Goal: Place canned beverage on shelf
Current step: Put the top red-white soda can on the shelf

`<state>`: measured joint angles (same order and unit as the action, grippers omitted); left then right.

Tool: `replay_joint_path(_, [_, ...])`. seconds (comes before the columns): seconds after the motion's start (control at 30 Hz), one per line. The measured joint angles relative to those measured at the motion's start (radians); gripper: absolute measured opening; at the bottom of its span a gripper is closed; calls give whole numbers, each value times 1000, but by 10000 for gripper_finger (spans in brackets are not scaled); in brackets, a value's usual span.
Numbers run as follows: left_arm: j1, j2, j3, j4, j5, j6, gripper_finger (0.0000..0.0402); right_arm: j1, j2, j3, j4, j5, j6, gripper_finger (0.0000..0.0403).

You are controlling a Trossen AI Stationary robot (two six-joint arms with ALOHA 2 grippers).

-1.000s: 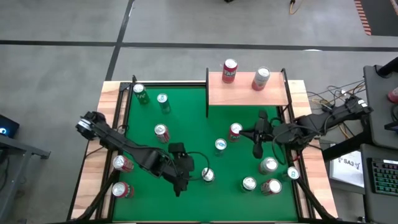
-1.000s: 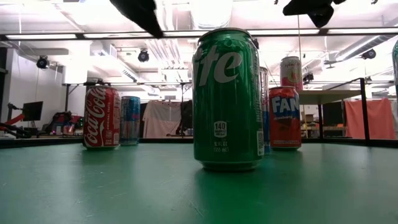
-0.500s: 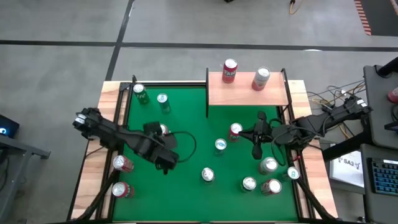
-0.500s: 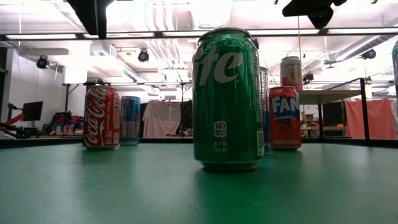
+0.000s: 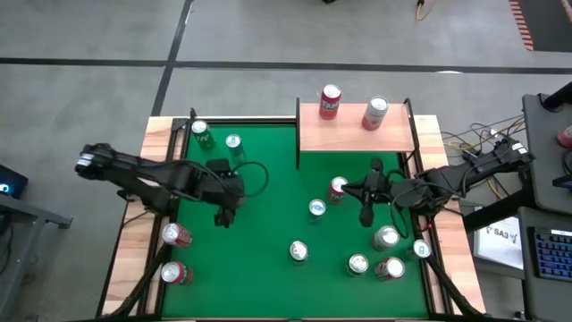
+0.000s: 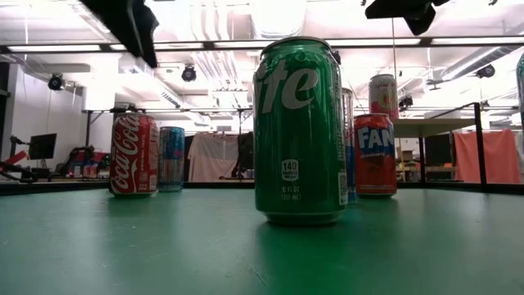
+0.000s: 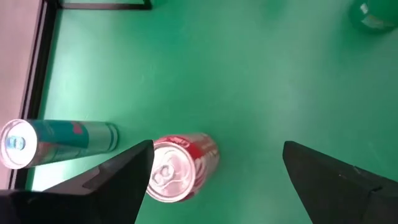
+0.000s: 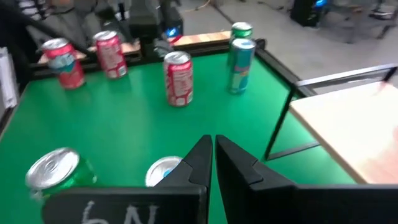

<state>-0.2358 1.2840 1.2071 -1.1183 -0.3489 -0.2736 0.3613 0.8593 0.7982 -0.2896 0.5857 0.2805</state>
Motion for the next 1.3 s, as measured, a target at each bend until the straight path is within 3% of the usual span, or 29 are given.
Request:
replay_joint_path(0.2, [77, -125, -203, 128, 0, 55, 341, -15, 1, 0, 76, 18, 23, 12])
replay_joint_path(0.5, [121, -212, -378, 334, 1, 55, 341, -35, 1, 0, 85, 8, -15, 12])
replay_joint_path(0.93, [123, -218, -390, 329, -44, 51, 341, -35, 15, 0, 101, -9, -45, 12])
replay_joint_path(1.3, [123, -224, -489, 362, -86, 47, 341, -41, 35, 0, 138, -9, 15, 12])
